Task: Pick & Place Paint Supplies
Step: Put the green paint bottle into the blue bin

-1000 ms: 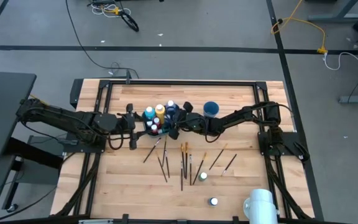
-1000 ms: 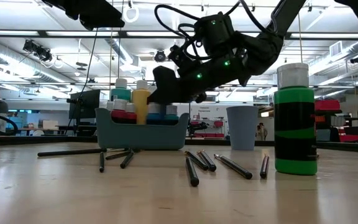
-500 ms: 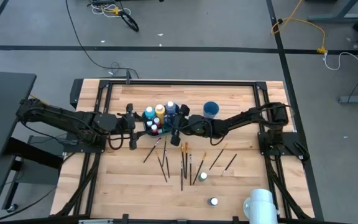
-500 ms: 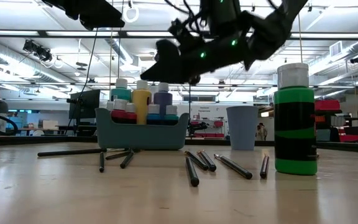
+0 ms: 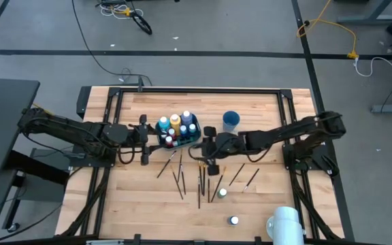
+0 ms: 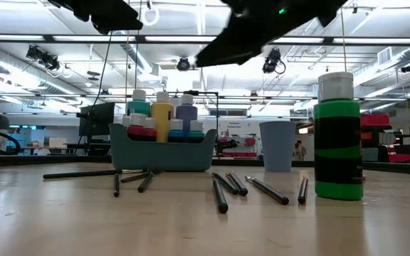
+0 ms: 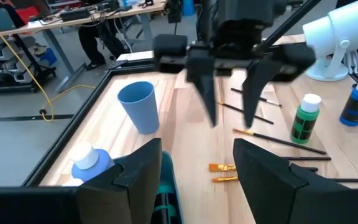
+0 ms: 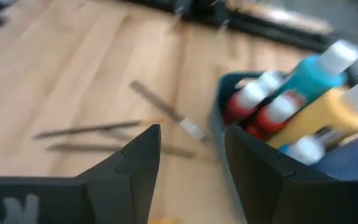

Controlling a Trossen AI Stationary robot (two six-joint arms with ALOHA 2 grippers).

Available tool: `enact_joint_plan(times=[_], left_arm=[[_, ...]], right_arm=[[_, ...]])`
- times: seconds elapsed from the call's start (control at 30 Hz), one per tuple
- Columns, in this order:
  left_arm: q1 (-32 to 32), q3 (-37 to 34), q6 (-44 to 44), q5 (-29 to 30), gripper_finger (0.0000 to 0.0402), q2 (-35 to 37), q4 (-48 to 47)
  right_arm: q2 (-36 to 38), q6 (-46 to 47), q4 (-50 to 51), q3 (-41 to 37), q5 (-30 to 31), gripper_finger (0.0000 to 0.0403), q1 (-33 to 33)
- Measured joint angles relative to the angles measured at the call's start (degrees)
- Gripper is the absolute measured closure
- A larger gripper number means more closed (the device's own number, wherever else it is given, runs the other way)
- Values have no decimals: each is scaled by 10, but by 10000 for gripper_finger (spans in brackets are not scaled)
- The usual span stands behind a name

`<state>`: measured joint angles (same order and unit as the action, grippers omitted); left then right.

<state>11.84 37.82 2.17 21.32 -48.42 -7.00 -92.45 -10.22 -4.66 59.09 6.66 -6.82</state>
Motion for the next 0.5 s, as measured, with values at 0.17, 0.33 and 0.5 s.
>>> enact_joint_plan(times=[0.17,0.33,0.5], left_arm=[[0,0,0,0,191,0,0],[0,0,-11,0,191,0,-1],[0,0,-11,0,191,0,0]], right_arm=[[53,60,68,-18,-44,221,-19],[101,98,-18,-110,-82,221,-44],[120,95,-205,-229,-192,221,-62]])
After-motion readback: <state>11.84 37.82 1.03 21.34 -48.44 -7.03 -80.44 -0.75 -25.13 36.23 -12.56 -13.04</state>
